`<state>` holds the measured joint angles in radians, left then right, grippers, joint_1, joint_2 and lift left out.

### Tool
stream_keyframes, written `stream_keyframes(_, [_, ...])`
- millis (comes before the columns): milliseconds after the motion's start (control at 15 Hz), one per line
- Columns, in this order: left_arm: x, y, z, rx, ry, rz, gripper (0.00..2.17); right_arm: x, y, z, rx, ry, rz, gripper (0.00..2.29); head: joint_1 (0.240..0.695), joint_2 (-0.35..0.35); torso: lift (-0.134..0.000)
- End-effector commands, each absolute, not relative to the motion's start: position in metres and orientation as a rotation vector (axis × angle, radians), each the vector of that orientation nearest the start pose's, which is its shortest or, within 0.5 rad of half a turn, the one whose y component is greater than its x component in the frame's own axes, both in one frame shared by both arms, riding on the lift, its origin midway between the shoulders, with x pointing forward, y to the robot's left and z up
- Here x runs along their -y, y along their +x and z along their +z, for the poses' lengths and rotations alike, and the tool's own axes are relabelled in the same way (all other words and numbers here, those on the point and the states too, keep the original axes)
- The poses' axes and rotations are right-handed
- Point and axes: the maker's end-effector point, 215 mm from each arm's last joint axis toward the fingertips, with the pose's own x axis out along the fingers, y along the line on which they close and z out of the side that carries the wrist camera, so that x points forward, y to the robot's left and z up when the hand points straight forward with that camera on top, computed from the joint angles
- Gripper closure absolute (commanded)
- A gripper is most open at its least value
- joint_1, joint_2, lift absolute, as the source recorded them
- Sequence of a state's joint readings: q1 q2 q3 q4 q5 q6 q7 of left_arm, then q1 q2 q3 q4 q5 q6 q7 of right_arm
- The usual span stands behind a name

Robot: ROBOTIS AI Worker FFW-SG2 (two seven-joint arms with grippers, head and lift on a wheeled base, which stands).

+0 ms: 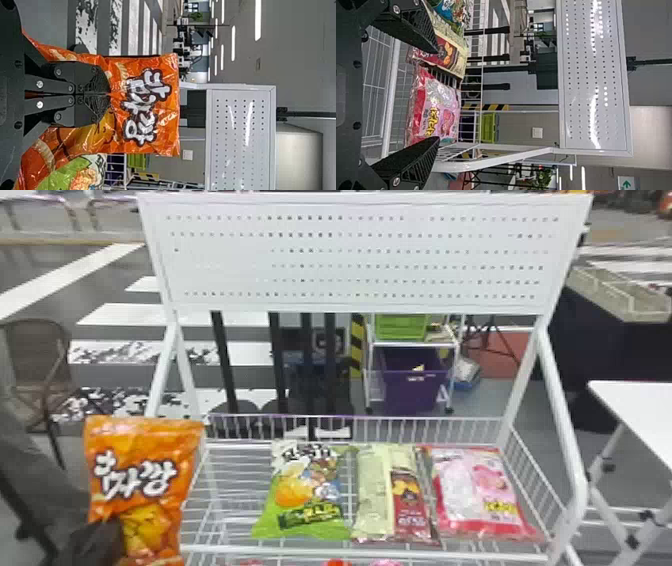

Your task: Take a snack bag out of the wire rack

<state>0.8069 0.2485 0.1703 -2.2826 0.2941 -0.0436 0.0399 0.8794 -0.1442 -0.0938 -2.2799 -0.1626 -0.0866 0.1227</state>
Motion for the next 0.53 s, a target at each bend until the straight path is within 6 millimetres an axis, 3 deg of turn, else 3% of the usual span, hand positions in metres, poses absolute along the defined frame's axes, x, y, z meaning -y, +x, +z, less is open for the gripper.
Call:
stream_keyframes(0, [-0.308,0.372,-0.299,-0.036,0.002,0.003,1.96,0.241,0.343,-0.328,-0.082,0.004,0.146,0.12,0.499,0.000,0.000])
stream_keyframes(200, [-0.306,0.372,-0.300,-0.037,0.002,0.000,1.96,0.239,0.380,-0.353,-0.133,0.004,0.129,0.12,0.499,0.000,0.000])
stream_keyframes(333, [-0.301,0.371,-0.302,-0.040,0.010,-0.010,1.96,0.219,0.417,-0.367,-0.162,-0.010,0.150,0.12,0.499,0.000,0.000])
stream_keyframes(467, [-0.299,0.370,-0.303,-0.044,0.014,-0.012,1.96,0.185,0.454,-0.376,-0.199,-0.024,0.204,0.12,0.499,0.000,0.000])
